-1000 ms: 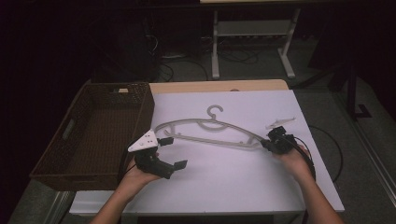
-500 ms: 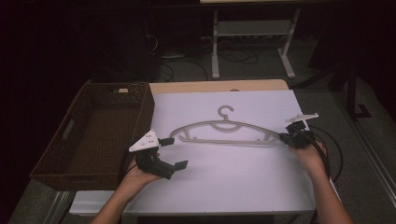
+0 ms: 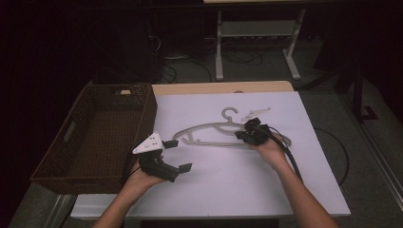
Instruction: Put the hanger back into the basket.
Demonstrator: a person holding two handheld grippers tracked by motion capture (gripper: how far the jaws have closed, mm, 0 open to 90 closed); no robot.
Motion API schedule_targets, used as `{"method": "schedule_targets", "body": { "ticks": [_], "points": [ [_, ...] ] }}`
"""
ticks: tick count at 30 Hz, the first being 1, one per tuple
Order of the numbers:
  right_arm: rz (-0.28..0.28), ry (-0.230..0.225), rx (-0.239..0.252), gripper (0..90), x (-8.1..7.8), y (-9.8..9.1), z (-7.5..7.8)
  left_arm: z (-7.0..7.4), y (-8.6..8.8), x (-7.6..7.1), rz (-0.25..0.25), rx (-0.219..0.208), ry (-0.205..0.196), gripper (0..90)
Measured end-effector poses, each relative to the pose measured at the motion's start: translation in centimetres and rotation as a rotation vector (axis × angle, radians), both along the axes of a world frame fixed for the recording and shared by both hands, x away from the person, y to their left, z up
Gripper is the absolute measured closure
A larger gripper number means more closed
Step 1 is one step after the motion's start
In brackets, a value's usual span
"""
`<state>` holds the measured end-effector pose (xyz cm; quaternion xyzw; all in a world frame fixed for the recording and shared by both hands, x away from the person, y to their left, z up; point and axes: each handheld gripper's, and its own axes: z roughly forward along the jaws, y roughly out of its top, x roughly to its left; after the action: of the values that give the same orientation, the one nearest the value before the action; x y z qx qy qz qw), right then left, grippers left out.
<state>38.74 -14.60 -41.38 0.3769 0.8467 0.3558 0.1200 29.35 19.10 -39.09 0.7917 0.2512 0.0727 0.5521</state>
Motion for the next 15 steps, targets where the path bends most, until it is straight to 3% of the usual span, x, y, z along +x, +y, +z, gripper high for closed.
{"method": "schedule_targets", "body": {
  "ticks": [6, 15],
  "points": [
    [0.082, 0.017, -0.005, 89.4, 1.6, 5.3, -1.2, -0.1, 0.0, 0.0, 0.001, 0.001, 0.005, 0.0],
    [0.122, 0.06, -0.024, 89.4, 2.7, 8.7, -2.8, -0.1, 0.1, 0.0, 0.0, -0.003, 0.008, 0.0]
  ]
}}
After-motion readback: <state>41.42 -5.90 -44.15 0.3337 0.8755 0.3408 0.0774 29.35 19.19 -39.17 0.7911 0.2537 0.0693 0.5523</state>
